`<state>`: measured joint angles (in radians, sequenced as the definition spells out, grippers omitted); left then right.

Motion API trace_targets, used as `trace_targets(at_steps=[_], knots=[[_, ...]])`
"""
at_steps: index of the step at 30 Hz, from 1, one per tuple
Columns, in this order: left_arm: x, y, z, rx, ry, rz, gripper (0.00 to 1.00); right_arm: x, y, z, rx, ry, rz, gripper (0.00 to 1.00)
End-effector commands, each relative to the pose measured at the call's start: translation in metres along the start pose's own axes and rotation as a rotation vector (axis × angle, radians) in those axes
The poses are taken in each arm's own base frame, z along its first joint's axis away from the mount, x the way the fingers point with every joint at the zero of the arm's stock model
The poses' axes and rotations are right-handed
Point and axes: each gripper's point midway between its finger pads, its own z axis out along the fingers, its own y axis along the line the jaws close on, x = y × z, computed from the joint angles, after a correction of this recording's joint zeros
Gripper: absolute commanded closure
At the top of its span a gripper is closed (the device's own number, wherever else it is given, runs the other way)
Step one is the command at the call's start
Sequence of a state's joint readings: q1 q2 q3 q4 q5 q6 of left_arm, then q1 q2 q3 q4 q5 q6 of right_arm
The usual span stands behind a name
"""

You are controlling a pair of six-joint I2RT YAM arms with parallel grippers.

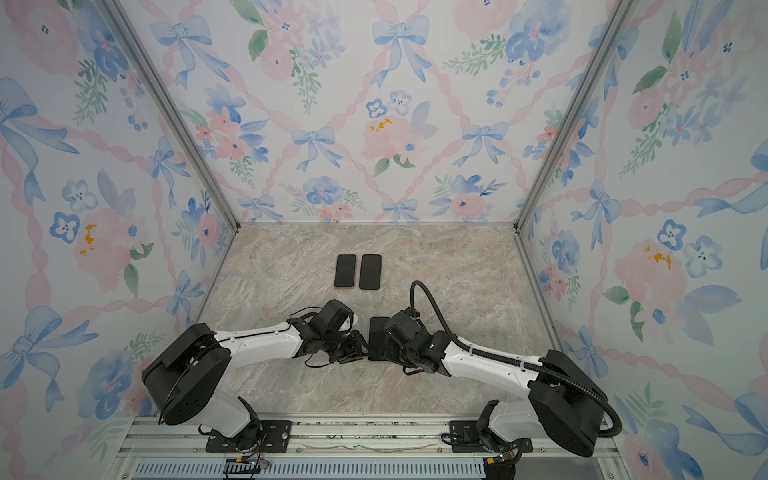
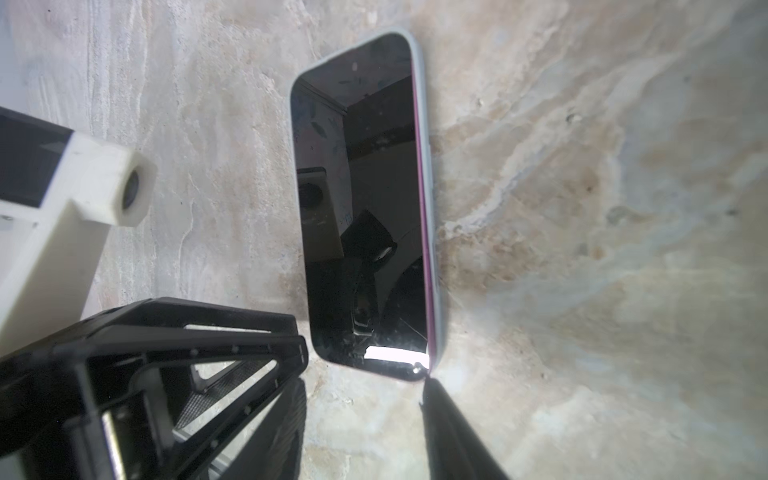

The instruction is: Put the phone into the phone case

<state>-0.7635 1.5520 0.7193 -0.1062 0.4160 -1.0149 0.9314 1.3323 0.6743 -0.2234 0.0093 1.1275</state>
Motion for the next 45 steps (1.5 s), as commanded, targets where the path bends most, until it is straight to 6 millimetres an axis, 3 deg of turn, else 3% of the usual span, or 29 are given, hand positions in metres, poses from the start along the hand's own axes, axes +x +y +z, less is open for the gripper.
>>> trace_targets(at_steps=[1,6,9,22,45], knots=[[0.006,0.001,0.0,-0.019,0.006,-0.049,0.6,-0.002,0.001,0.002,-0.015,-0.03,0.054,0.52],[0.016,0.008,0.009,-0.056,0.052,-0.088,0.64,-0.001,-0.005,0.005,0.007,-0.022,0.042,0.51],[0.009,0.0,0.006,-0.061,0.024,-0.076,0.64,-0.001,-0.006,0.006,0.009,-0.019,0.037,0.51],[0.005,0.004,0.005,-0.13,0.008,-0.051,0.79,0.004,-0.013,0.015,0.029,0.018,-0.009,0.51],[0.008,0.015,0.015,-0.163,0.035,-0.039,0.88,0.009,-0.014,0.029,0.03,0.049,-0.024,0.52]])
